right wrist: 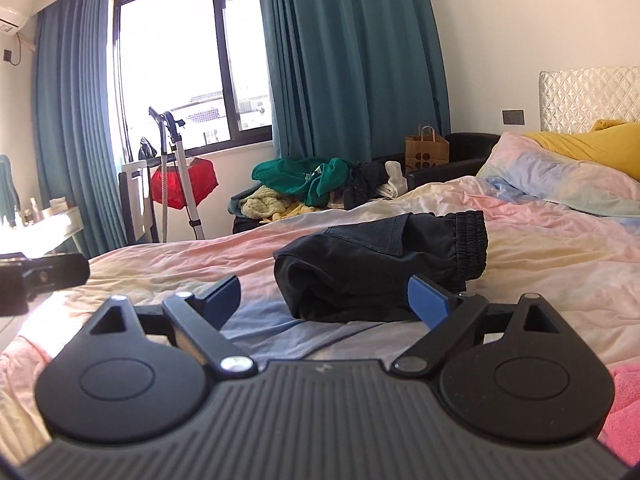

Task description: Fold clothes

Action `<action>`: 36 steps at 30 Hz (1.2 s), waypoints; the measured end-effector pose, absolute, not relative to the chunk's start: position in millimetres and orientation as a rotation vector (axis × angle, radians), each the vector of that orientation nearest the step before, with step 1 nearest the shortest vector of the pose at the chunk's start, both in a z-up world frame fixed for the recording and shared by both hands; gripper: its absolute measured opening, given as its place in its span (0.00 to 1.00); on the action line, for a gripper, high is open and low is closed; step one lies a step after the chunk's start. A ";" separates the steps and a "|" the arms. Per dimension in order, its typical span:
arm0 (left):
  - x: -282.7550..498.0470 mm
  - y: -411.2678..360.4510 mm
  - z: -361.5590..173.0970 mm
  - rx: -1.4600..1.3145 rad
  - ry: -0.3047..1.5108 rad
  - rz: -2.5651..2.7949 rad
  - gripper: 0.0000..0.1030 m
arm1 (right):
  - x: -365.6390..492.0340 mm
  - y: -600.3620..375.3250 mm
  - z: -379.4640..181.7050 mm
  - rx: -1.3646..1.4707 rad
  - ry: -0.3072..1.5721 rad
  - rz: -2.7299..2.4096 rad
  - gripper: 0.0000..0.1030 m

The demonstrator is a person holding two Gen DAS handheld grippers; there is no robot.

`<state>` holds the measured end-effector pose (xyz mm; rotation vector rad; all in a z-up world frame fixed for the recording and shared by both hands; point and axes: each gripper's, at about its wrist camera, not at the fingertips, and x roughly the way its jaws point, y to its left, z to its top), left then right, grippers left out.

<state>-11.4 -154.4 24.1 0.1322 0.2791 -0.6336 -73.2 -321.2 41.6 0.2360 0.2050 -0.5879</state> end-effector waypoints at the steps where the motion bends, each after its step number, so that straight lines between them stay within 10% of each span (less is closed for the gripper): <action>1: -11.0 -154.3 21.8 0.139 0.280 -0.636 1.00 | -71.3 -320.8 39.9 0.235 0.207 -0.595 0.89; 36: 12.4 -150.1 4.0 0.126 0.365 -0.594 1.00 | -63.1 -316.7 26.9 0.219 0.233 -0.648 0.89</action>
